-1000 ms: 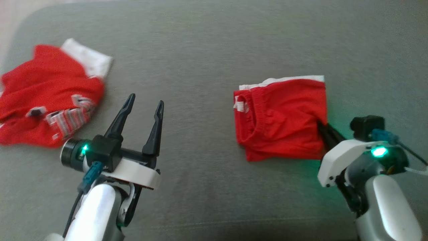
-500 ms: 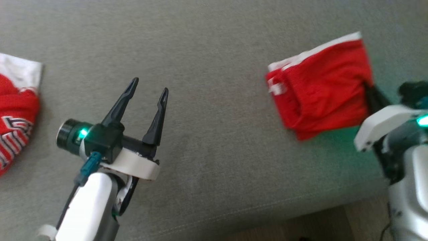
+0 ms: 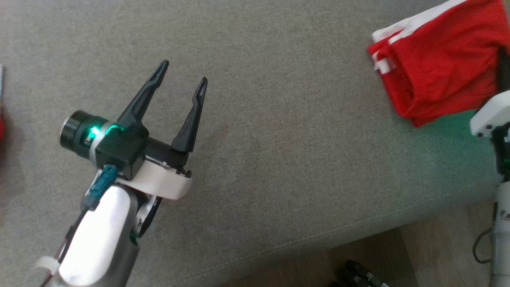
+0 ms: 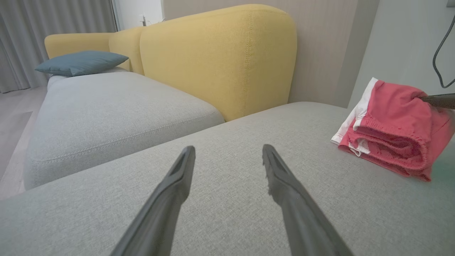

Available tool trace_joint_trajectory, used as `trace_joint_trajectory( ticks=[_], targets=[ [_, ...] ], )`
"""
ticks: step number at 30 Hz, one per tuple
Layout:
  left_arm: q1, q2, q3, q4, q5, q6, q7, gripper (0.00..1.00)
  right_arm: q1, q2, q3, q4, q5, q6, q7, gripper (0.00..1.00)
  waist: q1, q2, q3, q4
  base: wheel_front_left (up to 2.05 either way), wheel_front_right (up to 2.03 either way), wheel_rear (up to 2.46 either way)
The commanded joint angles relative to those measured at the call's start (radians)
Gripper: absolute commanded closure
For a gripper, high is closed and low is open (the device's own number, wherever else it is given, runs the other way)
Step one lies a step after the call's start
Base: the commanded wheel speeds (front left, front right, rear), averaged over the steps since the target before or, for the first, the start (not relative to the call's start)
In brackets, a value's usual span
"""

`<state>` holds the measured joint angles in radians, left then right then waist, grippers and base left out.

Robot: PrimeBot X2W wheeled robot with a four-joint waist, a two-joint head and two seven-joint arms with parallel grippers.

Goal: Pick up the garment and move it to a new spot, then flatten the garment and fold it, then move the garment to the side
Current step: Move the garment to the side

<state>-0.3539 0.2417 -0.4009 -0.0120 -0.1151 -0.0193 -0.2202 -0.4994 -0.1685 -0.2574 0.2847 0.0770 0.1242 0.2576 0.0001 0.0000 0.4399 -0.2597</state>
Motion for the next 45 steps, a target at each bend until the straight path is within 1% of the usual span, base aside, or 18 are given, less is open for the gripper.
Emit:
trace_joint_trajectory(
  ticks=[1,2,15,16,17,18,19,20,21,22,23,29,33,39,45],
  targets=[
    [-0.036,0.023,0.035,-0.047,0.010,-0.005,0.004,0.00,-0.031,-0.005,-0.013,-0.029,-0.018,0.007,-0.017,1.00,-0.0001,0.0000,0.015,-0.004,0.00,0.00,0.00],
    [-0.036,0.023,0.035,-0.047,0.010,-0.005,0.004,0.00,-0.031,-0.005,-0.013,-0.029,-0.018,0.007,-0.017,1.00,-0.0001,0.0000,0.015,-0.004,0.00,0.00,0.00],
    [-0.079,0.043,0.024,-0.081,0.010,-0.019,0.002,0.00,-0.097,0.019,-0.191,0.028,-0.090,0.007,-0.077,1.00,-0.0001,0.0000,0.064,0.031,0.00,0.00,0.00],
    [-0.080,0.043,0.024,-0.082,0.009,-0.018,0.001,0.00,-0.101,0.021,-0.203,0.032,-0.093,0.007,-0.084,0.73,-0.0001,0.0000,0.066,0.034,0.00,0.00,0.00],
    [-0.079,0.043,0.024,-0.083,0.008,-0.017,0.000,0.00,-0.106,0.023,-0.210,0.035,-0.092,0.007,-0.093,0.93,-0.0001,0.0000,0.067,0.036,0.00,0.00,0.00],
    [-0.079,0.043,0.024,-0.083,0.007,-0.016,-0.001,0.00,-0.108,0.025,-0.213,0.039,-0.098,0.007,-0.097,0.85,-0.0001,0.0000,0.068,0.037,0.00,0.00,0.00],
    [-0.078,0.043,0.023,-0.083,0.006,-0.015,-0.002,0.00,-0.109,0.027,-0.214,0.040,-0.106,0.007,-0.102,0.65,-0.0001,0.0000,0.069,0.038,0.00,0.00,0.00],
    [-0.077,0.044,0.023,-0.082,0.005,-0.015,-0.003,0.00,-0.108,0.030,-0.217,0.042,-0.116,0.007,-0.106,0.55,-0.0001,0.0000,0.069,0.039,0.00,0.00,0.00],
    [-0.076,0.044,0.023,-0.081,0.004,-0.014,-0.004,0.00,-0.106,0.033,-0.220,0.044,-0.122,0.007,-0.110,0.39,-0.0001,0.0000,0.067,0.039,0.00,0.00,0.00],
    [-0.075,0.044,0.022,-0.080,0.002,-0.013,-0.005,0.00,-0.106,0.035,-0.223,0.049,-0.126,0.007,-0.113,0.11,-0.0001,0.0000,0.066,0.040,0.00,0.00,0.00],
    [-0.074,0.044,0.021,-0.078,0.001,-0.013,-0.006,0.00,-0.102,0.038,-0.225,0.052,-0.132,0.007,-0.117,0.00,-0.0001,0.0000,0.063,0.041,0.00,0.00,0.00],
    [-0.059,0.037,0.007,-0.065,-0.005,-0.009,-0.010,0.00,-0.058,0.058,-0.219,0.027,-0.164,0.007,-0.157,0.00,-0.0001,0.0000,0.030,0.043,0.00,0.00,0.00],
    [-0.047,0.030,0.007,-0.050,-0.014,0.002,-0.014,0.00,0.008,0.074,-0.182,-0.034,-0.148,0.007,-0.199,0.00,-0.0001,0.0000,-0.004,0.054,0.00,0.00,0.00],
    [-0.007,0.019,0.023,-0.012,-0.040,0.028,-0.022,0.00,0.151,0.103,-0.056,-0.160,-0.086,0.007,-0.256,0.00,-0.0001,0.0000,-0.074,0.083,0.00,0.00,0.00],
    [0.028,-0.002,0.037,0.028,-0.072,0.049,-0.029,0.00,0.278,0.117,0.062,-0.262,-0.023,0.007,-0.300,0.00,-0.0001,0.0000,-0.148,0.151,0.00,0.00,0.00]
  ],
)
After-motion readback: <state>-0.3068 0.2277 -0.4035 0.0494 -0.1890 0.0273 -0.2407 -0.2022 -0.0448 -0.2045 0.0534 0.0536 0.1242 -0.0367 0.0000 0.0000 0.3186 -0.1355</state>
